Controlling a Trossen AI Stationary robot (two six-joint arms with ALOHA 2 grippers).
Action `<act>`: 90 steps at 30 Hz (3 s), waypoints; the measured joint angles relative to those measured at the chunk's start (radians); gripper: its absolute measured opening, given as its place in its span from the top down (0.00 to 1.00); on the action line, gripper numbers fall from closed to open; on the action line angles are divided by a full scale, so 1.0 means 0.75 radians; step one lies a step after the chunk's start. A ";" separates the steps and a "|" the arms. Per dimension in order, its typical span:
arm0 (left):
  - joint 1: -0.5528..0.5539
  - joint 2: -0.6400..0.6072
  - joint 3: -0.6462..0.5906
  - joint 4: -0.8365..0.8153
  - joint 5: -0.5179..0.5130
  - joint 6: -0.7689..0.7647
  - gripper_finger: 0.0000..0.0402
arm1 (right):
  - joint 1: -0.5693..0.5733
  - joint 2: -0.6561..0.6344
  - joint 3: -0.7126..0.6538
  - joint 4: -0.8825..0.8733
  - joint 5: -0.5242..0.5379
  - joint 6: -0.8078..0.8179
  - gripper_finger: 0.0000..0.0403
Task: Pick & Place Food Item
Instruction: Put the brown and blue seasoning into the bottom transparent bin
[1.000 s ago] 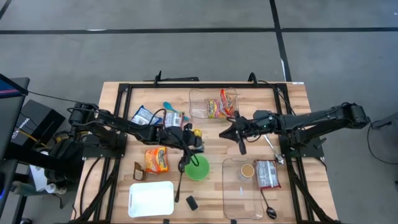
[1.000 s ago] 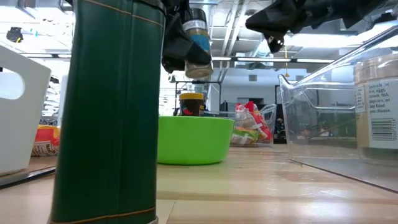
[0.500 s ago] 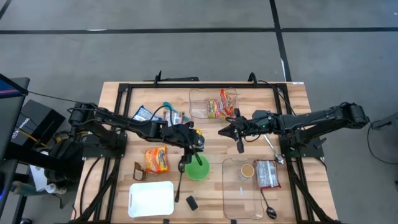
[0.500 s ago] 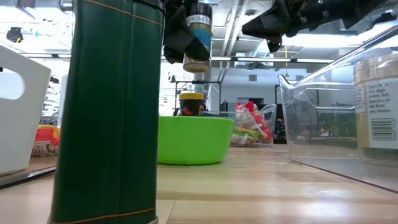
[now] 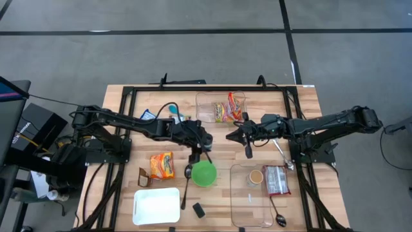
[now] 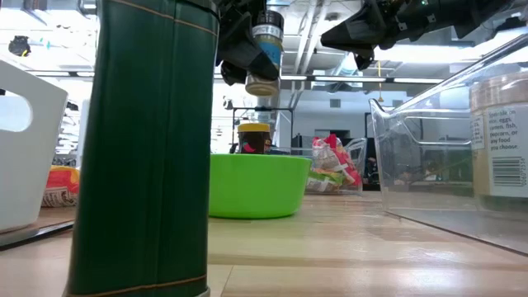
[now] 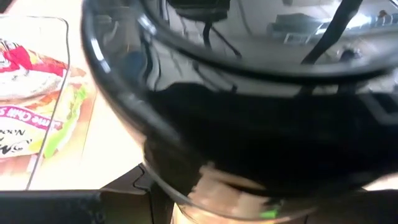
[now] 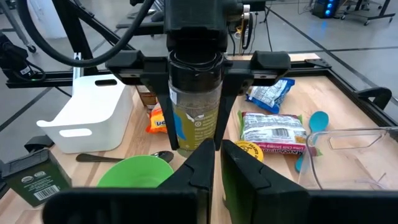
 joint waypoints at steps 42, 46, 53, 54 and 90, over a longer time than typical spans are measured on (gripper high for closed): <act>0.031 0.315 0.282 -0.105 0.054 0.175 0.55 | 0.004 -0.002 0.001 -0.161 -0.010 0.025 0.71; 0.034 0.315 0.282 -0.105 0.053 0.175 0.55 | 0.003 -0.002 0.001 -0.153 -0.010 0.024 0.53; 0.033 0.313 0.282 -0.089 0.054 0.175 0.55 | 0.003 -0.002 0.001 -0.035 -0.010 0.025 0.29; 0.033 0.313 0.282 -0.084 0.054 0.174 0.55 | 0.003 -0.002 0.001 -0.021 -0.010 0.025 0.27; -0.002 0.310 0.281 -0.053 0.052 0.161 0.55 | 0.047 0.279 0.150 -0.025 -0.009 -0.032 0.24</act>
